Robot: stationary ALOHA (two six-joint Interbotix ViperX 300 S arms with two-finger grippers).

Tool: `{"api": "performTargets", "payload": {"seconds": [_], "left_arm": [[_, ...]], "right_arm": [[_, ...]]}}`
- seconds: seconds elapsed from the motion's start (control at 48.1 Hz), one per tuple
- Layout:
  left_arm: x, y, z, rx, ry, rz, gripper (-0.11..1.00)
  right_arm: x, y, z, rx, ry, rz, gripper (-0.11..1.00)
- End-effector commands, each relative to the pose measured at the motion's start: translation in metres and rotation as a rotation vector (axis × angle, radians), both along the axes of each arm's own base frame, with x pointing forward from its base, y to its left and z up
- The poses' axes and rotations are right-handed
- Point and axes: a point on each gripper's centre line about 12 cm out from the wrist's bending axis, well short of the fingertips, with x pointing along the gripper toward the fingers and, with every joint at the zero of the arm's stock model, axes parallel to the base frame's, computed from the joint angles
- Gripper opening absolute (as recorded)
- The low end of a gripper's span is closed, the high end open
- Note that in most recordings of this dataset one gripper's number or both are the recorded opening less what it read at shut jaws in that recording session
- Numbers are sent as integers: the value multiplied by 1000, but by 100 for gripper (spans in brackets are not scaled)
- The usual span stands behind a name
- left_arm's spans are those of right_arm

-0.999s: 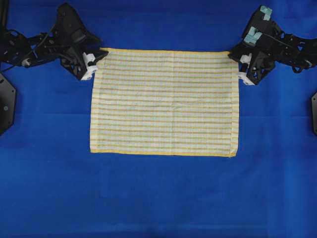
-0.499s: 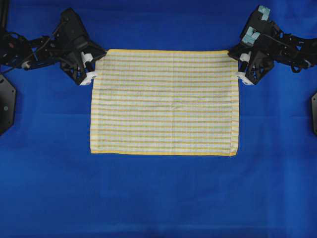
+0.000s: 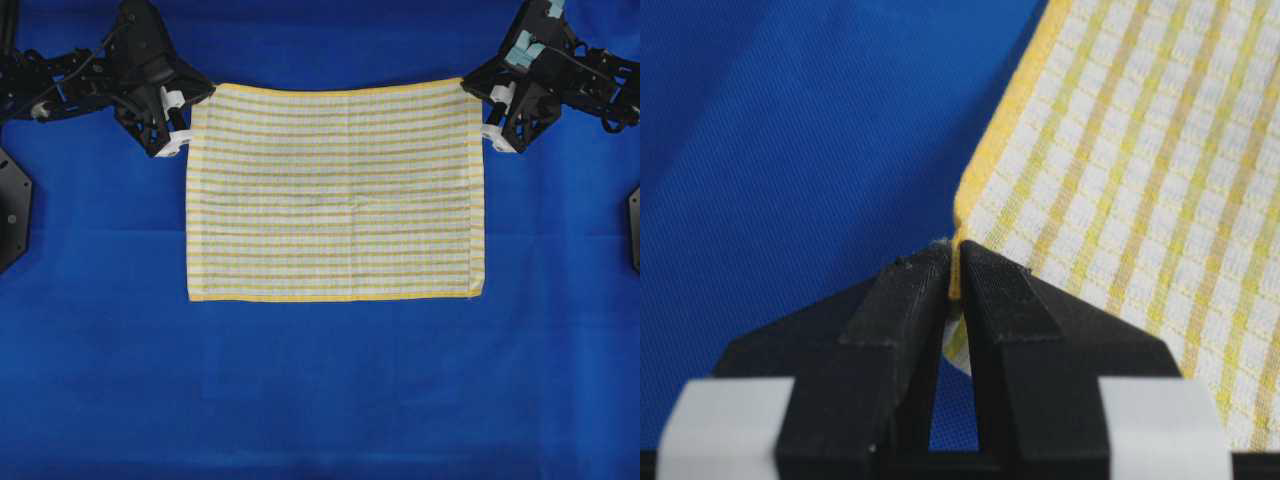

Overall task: Fold the yellow towel.
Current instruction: 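Pull the top corners down toward the bottom edge with both grippers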

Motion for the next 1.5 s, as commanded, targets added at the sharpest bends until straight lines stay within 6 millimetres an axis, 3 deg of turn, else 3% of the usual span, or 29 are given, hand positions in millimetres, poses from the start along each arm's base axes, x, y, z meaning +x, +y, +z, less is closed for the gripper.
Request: {"api": "performTargets", "payload": {"seconds": [0.0, 0.27, 0.437, 0.874, 1.228, 1.477], "left_arm": [[3, 3, 9, 15, -27, 2, 4], [3, -1, 14, 14, -36, -5, 4], [4, -15, 21, 7, -43, -45, 4], [-5, -88, 20, -128, -91, -178, 4], [-10, -148, 27, -288, -144, -289, 4], [-6, -174, 27, -349, -134, -346, 4]], "right_arm": [[2, -2, 8, -10, -28, -10, 5], [-1, 0, 7, 19, -24, -28, 5], [0, 13, 11, 37, -46, -14, 5], [-12, 74, 12, 139, -57, 89, 5], [-7, 122, 11, 233, -70, 191, 5], [-5, 148, 11, 281, -71, 251, 5]]}}
